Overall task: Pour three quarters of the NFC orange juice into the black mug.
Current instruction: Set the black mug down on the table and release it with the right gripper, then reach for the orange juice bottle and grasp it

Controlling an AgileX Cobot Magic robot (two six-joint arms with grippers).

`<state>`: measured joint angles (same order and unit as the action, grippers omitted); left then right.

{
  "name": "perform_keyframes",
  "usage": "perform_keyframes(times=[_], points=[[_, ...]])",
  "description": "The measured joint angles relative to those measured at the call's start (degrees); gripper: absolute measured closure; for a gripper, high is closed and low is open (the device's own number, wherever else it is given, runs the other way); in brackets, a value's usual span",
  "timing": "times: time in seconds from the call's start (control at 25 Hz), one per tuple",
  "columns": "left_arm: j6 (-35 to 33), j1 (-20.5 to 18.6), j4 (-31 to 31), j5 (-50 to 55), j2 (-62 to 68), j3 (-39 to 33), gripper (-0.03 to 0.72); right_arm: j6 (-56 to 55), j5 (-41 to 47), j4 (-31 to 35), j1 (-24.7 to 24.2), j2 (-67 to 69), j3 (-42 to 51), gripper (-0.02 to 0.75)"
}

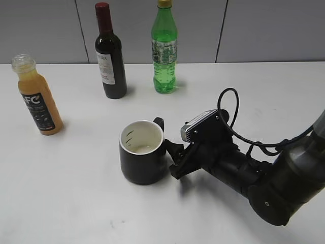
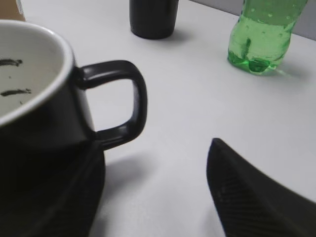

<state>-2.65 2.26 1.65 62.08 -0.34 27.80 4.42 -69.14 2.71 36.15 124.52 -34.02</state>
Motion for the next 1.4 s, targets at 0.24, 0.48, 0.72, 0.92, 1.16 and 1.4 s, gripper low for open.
perform_keyframes(times=[0.24, 0.48, 0.72, 0.92, 1.16, 1.4], points=[[0.00, 0.00, 0.00, 0.00, 0.00, 0.00, 0.449, 0.00, -0.05, 1.97, 0.00, -0.90, 2.11, 0.076], [0.00, 0.00, 0.00, 0.00, 0.00, 0.00, 0.449, 0.00, -0.05, 2.19, 0.00, -2.35, 4.10, 0.068], [0.00, 0.00, 0.00, 0.00, 0.00, 0.00, 0.449, 0.00, -0.05, 2.33, 0.00, -7.70, 7.70, 0.068], [0.00, 0.00, 0.00, 0.00, 0.00, 0.00, 0.449, 0.37, 1.76, 3.25, 0.00, -16.91, 9.25, 0.068], [0.00, 0.00, 0.00, 0.00, 0.00, 0.00, 0.449, 1.94, 28.41, 4.01, 0.00, -31.12, 9.43, 0.068], [0.00, 0.00, 0.00, 0.00, 0.00, 0.00, 0.449, 2.17, 61.90, 4.83, 0.00, -41.98, 9.47, 0.078]])
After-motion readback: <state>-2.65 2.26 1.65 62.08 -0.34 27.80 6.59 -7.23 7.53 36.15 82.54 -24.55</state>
